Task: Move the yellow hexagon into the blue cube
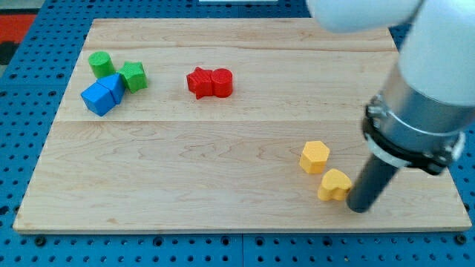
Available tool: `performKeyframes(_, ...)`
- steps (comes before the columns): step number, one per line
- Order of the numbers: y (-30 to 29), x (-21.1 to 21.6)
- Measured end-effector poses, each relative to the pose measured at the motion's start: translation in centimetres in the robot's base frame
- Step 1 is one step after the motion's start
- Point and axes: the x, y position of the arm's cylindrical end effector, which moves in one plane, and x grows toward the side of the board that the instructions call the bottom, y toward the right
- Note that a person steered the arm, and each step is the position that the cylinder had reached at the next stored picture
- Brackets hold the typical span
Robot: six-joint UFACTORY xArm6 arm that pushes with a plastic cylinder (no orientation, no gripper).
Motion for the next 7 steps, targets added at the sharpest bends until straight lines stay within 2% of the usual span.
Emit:
performKeyframes(2,-8.6,-6.7)
performKeyframes(3,-0.9,-4.2)
performKeyframes(4,1.0,-5.7)
performKeyframes(5,-3.3,-9.2)
performKeyframes(6,-14.9,-9.4)
performKeyframes(7,-21.5,-10.5)
